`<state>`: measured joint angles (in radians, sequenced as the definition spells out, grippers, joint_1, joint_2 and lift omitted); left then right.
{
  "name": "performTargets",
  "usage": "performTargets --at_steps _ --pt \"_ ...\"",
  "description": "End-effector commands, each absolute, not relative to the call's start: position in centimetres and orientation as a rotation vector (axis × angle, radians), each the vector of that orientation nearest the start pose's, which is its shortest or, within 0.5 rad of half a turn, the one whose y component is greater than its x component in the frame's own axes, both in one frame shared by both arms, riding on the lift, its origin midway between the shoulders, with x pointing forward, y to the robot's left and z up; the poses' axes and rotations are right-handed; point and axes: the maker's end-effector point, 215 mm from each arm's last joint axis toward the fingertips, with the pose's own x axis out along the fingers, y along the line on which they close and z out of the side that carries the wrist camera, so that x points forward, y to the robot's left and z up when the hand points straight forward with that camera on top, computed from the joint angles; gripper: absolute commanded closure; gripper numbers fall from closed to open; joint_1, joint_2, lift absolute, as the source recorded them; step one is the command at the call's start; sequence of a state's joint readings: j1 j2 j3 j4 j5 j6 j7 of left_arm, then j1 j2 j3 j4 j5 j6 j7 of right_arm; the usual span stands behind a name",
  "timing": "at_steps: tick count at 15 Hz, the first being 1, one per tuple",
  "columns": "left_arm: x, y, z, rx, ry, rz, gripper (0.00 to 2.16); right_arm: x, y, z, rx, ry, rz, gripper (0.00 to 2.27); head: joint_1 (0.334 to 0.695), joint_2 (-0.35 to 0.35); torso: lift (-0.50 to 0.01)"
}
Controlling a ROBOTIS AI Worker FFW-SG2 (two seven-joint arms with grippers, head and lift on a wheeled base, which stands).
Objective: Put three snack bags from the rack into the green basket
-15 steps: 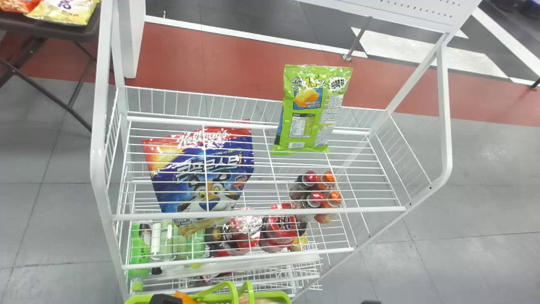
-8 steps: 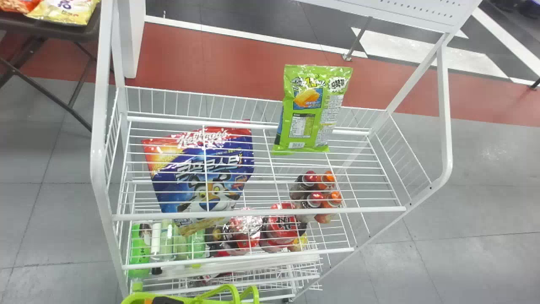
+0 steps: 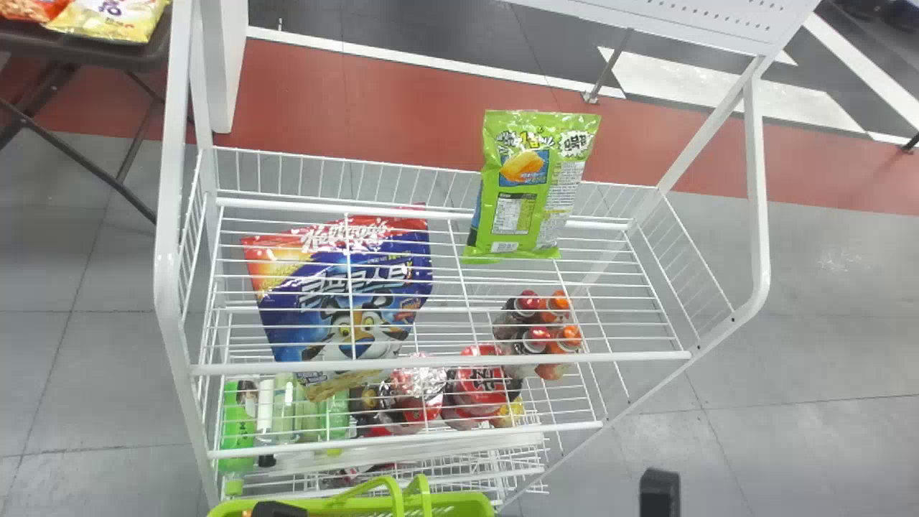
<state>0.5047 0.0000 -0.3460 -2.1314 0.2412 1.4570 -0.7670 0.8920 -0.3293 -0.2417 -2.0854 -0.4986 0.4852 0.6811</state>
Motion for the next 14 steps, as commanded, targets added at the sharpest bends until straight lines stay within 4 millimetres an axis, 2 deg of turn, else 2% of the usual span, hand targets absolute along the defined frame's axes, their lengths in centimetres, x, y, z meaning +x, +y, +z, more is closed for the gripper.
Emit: performTargets --at_steps 1,3,6,8,11,12,14 --pt "10.4 -10.2 -46.1 -0.673 1.331 -1.175 1.42 25.9 -22.8 -44.0 0.289 0.561 0.61 0.05 0.695 -0.35 0.0" --pt "10.3 -10.3 -46.1 -0.671 1.329 -1.179 1.42 29.1 -22.7 -38.4 0.21 0.431 0.577 0.05 0.695 -0.35 0.0" --pt "10.3 -10.6 -46.1 -0.663 1.322 -1.184 1.42 32.0 -21.7 -31.5 0.169 0.255 0.506 0.06 0.695 -0.35 0.0" --pt "10.0 -10.8 -46.1 -0.654 1.325 -1.187 1.42 33.3 -20.5 -29.0 0.11 0.144 0.437 0.06 0.695 -0.35 0.0" --pt "9.7 -11.0 -46.1 -0.641 1.328 -1.194 1.42 33.6 -18.6 -26.4 0.032 0.009 0.391 0.06 0.695 -0.35 0.0" --pt "9.6 -11.0 -46.1 -0.64 1.328 -1.195 1.41 33.5 -18.8 -25.6 0.017 -0.041 0.381 0.06 0.695 -0.35 0.0" --pt "9.5 -11.0 -46.0 -0.647 1.329 -1.196 1.42 33.3 -19.9 -26.3 0.024 -0.056 0.36 0.06 0.695 -0.35 0.0"
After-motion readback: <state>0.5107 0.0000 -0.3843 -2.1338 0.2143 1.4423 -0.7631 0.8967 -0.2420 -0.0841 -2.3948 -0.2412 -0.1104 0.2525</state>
